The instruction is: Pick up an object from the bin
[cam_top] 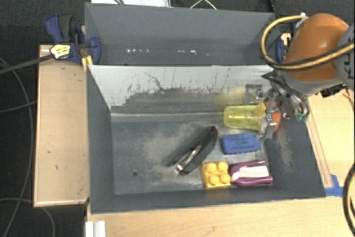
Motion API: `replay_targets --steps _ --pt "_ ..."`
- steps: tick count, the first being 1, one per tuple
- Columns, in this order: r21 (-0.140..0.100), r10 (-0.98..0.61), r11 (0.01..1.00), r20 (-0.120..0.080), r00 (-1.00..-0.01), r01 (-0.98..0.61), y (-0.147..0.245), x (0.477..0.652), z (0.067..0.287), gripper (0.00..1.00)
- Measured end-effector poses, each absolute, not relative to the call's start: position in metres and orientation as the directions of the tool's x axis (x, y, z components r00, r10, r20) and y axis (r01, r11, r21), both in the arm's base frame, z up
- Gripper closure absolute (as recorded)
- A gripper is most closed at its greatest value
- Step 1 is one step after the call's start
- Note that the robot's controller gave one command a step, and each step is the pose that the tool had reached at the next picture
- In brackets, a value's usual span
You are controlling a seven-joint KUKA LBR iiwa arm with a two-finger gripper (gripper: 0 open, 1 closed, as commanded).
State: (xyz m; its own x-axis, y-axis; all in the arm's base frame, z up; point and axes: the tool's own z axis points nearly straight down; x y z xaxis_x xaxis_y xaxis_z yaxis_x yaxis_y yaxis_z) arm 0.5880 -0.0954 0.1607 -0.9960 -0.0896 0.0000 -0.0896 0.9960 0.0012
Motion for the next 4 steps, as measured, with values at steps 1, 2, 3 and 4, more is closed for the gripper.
replay_targets --steps 1,2,3,4 --pt "0.0 -0.065 0.998 -0.005 -0.998 -0.065 -0.099 0.586 0.161 0.0" --pt "0.001 -0.242 0.97 -0.005 -0.97 -0.242 -0.093 0.593 0.108 0.0" --pt "0.001 0.074 0.997 -0.006 -0.997 0.074 -0.101 0.593 0.072 0.0" --pt "-0.003 -0.095 0.996 -0.012 -0.995 -0.095 -0.085 0.595 0.076 1.0"
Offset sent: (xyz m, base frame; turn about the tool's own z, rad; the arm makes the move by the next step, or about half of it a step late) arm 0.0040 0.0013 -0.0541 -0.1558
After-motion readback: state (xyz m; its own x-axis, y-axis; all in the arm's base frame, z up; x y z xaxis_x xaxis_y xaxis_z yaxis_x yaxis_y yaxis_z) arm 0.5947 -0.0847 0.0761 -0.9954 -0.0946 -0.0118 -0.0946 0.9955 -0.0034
